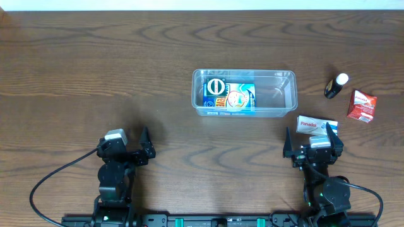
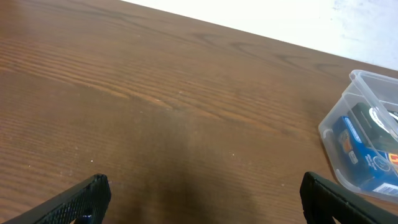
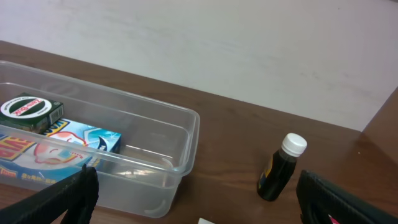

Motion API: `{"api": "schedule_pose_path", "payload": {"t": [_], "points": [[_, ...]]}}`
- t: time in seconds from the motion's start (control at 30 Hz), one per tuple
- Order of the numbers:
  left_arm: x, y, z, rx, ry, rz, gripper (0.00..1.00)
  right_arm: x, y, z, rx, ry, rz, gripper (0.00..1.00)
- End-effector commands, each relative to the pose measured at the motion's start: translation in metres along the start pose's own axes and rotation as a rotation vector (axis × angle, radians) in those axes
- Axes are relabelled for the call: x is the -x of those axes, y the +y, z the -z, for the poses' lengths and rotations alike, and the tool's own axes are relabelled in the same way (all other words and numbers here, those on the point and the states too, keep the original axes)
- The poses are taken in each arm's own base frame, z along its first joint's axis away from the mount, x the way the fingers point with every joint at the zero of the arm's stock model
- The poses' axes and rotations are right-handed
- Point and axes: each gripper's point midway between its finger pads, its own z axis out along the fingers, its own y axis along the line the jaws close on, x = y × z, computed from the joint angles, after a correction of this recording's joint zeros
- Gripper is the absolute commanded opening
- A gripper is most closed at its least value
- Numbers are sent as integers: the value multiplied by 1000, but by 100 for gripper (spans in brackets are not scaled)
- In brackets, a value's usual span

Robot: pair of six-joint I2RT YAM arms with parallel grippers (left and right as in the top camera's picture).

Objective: Pack container

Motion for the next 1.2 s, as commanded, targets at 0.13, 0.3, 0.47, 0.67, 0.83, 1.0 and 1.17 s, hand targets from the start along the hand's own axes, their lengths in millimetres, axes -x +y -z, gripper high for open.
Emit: {"api": "schedule_pose_path", "payload": {"t": [0.13, 0.3, 0.47, 0.67, 0.83, 1.0, 1.17], "points": [[-12, 5, 0, 23, 45, -30, 98, -2, -2, 0, -12, 7, 7, 99], [-29, 10, 1, 41, 114, -36, 98, -2, -2, 0, -12, 7, 7, 99], [-28, 9, 1, 40, 113, -36, 98, -2, -2, 0, -11, 7, 7, 99], [-29, 9, 1, 40, 113, -36, 98, 7, -2, 0, -8, -30, -1, 99], [-28, 10, 1, 41, 113, -36, 98, 48, 0, 5, 24, -187, -34, 99], [-28, 10, 1, 41, 113, -36, 98, 98, -26, 18, -43, -179, -176, 99], [-28, 10, 1, 41, 113, -36, 98, 144, -48, 17, -101, -41, -164, 99]]}}
